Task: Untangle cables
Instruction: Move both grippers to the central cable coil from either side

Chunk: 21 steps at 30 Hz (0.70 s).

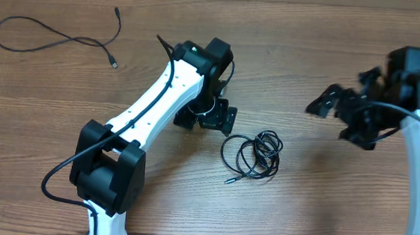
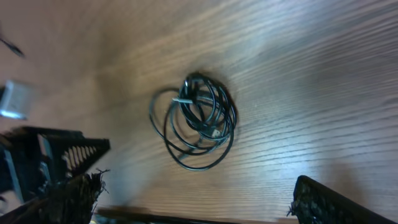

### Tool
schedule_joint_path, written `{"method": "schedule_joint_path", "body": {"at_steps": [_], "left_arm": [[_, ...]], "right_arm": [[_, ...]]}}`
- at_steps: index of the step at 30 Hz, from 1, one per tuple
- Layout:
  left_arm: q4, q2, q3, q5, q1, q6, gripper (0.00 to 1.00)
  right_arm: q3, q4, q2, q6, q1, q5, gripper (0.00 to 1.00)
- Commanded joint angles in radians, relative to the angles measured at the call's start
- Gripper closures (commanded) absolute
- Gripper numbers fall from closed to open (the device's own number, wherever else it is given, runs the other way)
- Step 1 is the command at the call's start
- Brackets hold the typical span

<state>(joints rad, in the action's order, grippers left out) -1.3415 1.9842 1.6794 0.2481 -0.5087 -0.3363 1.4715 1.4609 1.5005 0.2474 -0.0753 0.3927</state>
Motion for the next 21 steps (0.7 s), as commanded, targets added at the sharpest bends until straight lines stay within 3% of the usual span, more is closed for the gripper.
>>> {"method": "schedule_joint_path", "body": {"at_steps": [1, 13, 21], "left_arm": [[0.041, -0.010, -0.068, -0.013, 0.006, -0.035, 0.02], [0.090, -0.010, -0.093, -0.012, 0.013, -0.035, 0.00], [0.117, -0.010, -0.093, -0.011, 0.013, -0.038, 0.00]], "right_arm": [[-0.115, -0.052, -0.006, 0.029, 0.073, -0.031, 0.02], [-0.447, -0.387, -0.006, 0.223, 0.159, -0.019, 0.43], [-0.637, -0.675, -0.004, 0.266, 0.160, 0.163, 0.45]]}}
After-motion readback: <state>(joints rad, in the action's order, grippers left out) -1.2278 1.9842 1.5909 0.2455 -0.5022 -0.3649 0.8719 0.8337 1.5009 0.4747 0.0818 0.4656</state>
